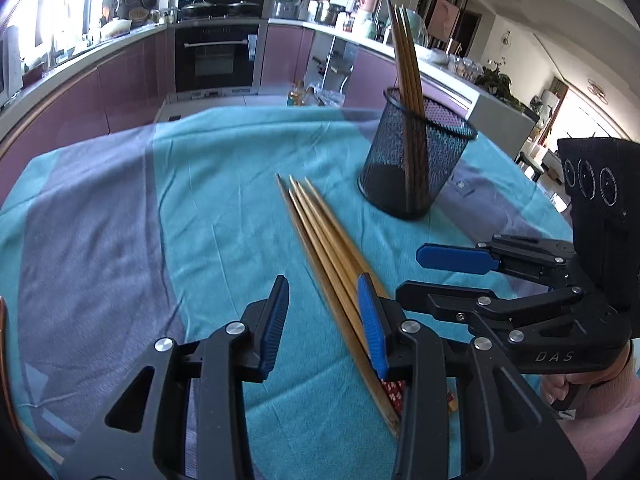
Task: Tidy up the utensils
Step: 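Move both grippers back to the remaining chopsticks on the cloth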
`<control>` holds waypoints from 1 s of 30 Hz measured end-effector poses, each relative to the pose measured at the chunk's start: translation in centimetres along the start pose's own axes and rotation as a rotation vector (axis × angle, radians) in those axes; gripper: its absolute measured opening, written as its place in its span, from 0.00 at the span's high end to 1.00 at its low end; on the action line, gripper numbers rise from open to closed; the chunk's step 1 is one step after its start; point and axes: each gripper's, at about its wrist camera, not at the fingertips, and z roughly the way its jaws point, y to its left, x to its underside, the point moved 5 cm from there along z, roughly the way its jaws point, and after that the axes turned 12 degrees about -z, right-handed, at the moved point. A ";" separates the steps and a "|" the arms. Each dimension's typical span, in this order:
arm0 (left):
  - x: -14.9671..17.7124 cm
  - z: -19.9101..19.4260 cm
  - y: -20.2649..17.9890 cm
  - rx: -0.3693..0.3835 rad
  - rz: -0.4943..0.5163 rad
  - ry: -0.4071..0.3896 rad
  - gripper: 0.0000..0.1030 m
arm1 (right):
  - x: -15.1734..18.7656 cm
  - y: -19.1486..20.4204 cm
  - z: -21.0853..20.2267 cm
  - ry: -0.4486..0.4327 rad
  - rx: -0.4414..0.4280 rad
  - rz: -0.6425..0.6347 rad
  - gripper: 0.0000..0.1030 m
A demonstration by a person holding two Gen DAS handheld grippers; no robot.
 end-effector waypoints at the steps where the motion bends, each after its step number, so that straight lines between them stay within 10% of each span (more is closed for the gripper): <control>1: 0.0 0.2 0.1 -0.003 -0.002 0.005 0.66 | 0.2 0.0 0.0 0.001 0.002 -0.002 0.58; 30: 0.9 2.9 0.2 -0.032 0.005 0.054 0.67 | 0.5 -0.3 1.3 0.053 0.091 -0.045 0.60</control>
